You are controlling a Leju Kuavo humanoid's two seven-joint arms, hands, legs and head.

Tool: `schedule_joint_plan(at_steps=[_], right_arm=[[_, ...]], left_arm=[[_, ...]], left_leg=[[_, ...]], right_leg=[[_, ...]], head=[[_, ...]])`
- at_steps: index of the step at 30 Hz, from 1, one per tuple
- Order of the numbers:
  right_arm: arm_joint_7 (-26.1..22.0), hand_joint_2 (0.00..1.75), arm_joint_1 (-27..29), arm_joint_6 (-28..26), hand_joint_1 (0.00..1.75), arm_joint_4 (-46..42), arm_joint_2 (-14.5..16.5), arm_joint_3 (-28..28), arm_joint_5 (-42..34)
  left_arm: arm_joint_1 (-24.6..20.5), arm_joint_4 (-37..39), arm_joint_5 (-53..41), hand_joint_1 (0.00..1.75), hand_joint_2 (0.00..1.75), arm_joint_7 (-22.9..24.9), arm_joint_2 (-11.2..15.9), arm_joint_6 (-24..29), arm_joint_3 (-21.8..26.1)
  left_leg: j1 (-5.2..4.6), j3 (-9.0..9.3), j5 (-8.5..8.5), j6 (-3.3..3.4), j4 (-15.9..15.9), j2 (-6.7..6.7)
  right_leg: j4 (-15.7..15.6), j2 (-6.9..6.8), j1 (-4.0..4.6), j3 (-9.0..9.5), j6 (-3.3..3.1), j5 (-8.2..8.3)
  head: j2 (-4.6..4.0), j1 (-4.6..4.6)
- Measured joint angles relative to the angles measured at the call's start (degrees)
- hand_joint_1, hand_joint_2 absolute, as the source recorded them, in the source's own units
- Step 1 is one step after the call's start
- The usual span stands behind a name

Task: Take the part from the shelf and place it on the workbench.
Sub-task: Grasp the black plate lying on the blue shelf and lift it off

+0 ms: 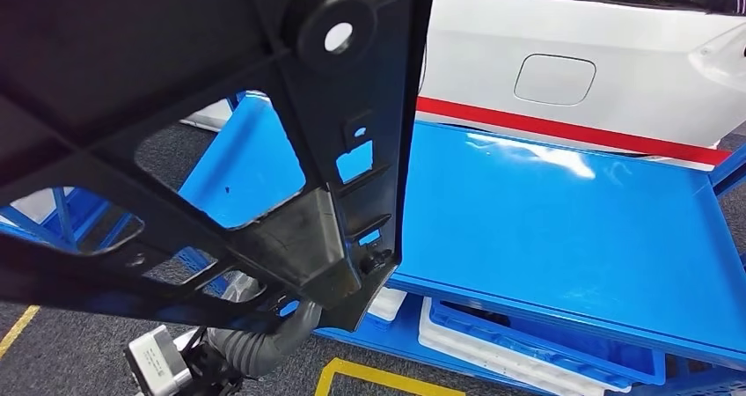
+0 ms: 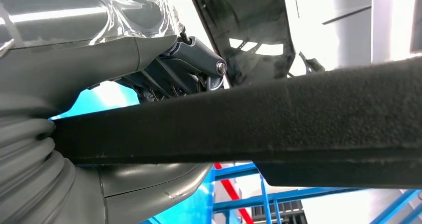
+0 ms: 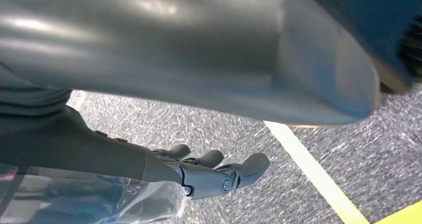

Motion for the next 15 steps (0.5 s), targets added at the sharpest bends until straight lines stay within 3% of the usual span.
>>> schedule_joint_plan(at_steps=[2, 3, 4, 6, 8, 12, 13, 15], right_arm=[[-0.01, 0.0, 0.05, -0.03, 0.0, 0.0, 0.0, 0.0, 0.0], [-0.01, 0.0, 0.08, -0.03, 0.0, 0.0, -0.01, 0.0, 0.0], [-0.01, 0.0, 0.09, -0.04, 0.0, 0.0, -0.01, 0.0, 0.0], [0.0, 0.0, 0.04, -0.04, 0.0, 0.0, -0.03, 0.0, 0.0], [0.01, 0.0, -0.05, -0.04, 0.0, 0.0, -0.04, 0.0, 0.0], [0.06, 0.0, 0.09, -0.04, 0.0, 0.0, -0.03, -0.01, -0.01], [0.12, 0.0, 0.06, -0.04, 0.0, 0.0, -0.03, -0.01, -0.02], [0.27, 0.0, -0.03, -0.03, 0.0, 0.0, -0.03, -0.02, -0.04]], left_arm=[[0.08, 0.01, -0.02, 1.75, 1.75, 0.02, -0.02, -0.01, -0.01], [0.13, 0.02, -0.03, 1.75, 1.75, 0.03, -0.02, -0.01, -0.02], [0.17, 0.02, -0.04, 1.75, 1.75, 0.04, -0.02, -0.01, -0.03], [0.19, 0.02, -0.07, 1.75, 1.75, 0.07, -0.07, -0.01, -0.04], [0.16, 0.02, -0.09, 1.75, 1.75, 0.09, -0.13, -0.01, -0.04], [0.14, 0.0, -0.05, 1.75, 1.75, 0.14, -0.15, -0.01, -0.04], [0.12, 0.0, -0.02, 1.75, 1.75, 0.14, -0.15, -0.01, -0.04], [0.14, 0.0, 0.05, 1.75, 1.75, 0.14, -0.15, -0.01, -0.04]], left_leg=[[-0.24, -0.06, -0.02, 0.25, 0.06, 0.06], [-0.31, -0.04, -0.04, 0.31, 0.09, 0.03], [-0.36, 0.04, -0.06, 0.32, 0.11, -0.01], [-0.41, 0.26, -0.21, 0.17, 0.16, -0.12], [-0.65, 0.19, -0.41, -0.18, 0.38, -0.21], [-0.64, -0.26, -0.9, -0.98, 1.06, -0.2], [-0.52, -0.91, -1.95, -1.31, 2.6, -0.2], [-0.21, -3.94, -5.61, -2.15, 9.45, -0.16]], right_leg=[[7.29, 0.0, 0.01, -3.38, 0.04, -2.68], [8.12, -0.01, 0.0, -3.77, 0.03, -2.4], [6.46, -0.01, 0.01, -2.94, -0.01, -1.03], [-1.9, -0.04, -0.01, 1.24, -0.2, 2.92], [-8.27, -0.05, 0.06, 4.23, -0.54, 4.97], [-9.45, 0.02, 0.2, 4.51, -1.32, 5.32], [-9.51, 0.01, 0.06, 4.53, -1.55, 5.42], [-9.56, -0.01, -0.12, 4.51, -1.81, 5.48]], head=[[0.0, 0.04], [-0.01, 0.04], [-0.01, 0.05], [-0.02, 0.06], [0.0, 0.05], [0.0, 0.01], [0.0, -0.06], [0.0, -0.24]])
